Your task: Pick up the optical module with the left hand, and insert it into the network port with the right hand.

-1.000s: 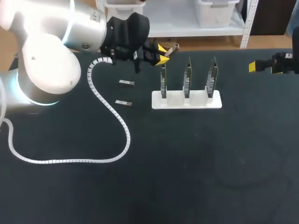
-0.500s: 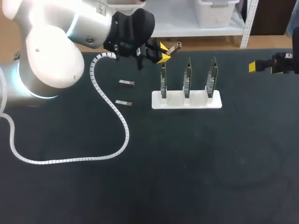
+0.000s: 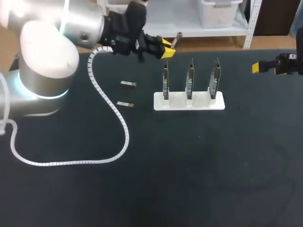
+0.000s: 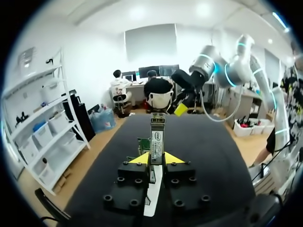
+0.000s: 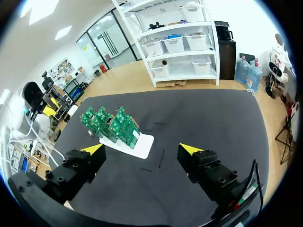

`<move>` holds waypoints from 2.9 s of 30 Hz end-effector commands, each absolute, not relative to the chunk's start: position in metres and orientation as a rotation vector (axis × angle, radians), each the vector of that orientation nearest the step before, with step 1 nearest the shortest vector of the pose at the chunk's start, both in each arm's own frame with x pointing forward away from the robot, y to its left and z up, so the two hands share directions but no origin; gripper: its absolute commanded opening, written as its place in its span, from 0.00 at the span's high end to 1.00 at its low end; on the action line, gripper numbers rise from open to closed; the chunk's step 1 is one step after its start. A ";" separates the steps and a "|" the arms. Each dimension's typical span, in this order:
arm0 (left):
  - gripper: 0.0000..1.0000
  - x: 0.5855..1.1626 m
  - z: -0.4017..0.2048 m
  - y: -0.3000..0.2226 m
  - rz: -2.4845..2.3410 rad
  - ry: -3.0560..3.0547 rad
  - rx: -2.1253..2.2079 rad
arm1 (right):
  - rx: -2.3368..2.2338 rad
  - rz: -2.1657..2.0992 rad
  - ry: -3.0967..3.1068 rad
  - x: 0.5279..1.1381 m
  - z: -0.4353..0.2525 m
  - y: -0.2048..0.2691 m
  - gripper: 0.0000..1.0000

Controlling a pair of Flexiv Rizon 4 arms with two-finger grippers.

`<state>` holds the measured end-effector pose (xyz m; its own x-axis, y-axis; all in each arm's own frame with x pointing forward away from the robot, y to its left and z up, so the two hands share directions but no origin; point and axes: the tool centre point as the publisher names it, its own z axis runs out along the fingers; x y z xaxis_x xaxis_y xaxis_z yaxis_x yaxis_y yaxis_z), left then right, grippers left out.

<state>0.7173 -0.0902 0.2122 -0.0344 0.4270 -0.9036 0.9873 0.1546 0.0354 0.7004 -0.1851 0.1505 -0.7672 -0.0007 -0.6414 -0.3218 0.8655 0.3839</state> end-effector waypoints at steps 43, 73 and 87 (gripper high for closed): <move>1.00 0.741 0.177 -0.086 -1.235 1.289 1.205 | -0.230 0.633 2.376 0.699 0.151 -0.185 0.00; 1.00 0.748 0.177 -0.084 -1.185 1.327 1.285 | -0.230 0.633 2.376 0.699 0.151 -0.185 0.00; 1.00 0.748 0.177 -0.084 -1.185 1.327 1.285 | -0.871 0.741 2.196 0.723 0.182 -0.122 0.00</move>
<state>0.7461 -0.0842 0.1778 -0.0414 0.1226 -0.9916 0.9991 -0.0015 -0.0419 0.7073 -0.1229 0.1822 -0.6354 -0.2603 -0.7270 -0.5761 0.7867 0.2218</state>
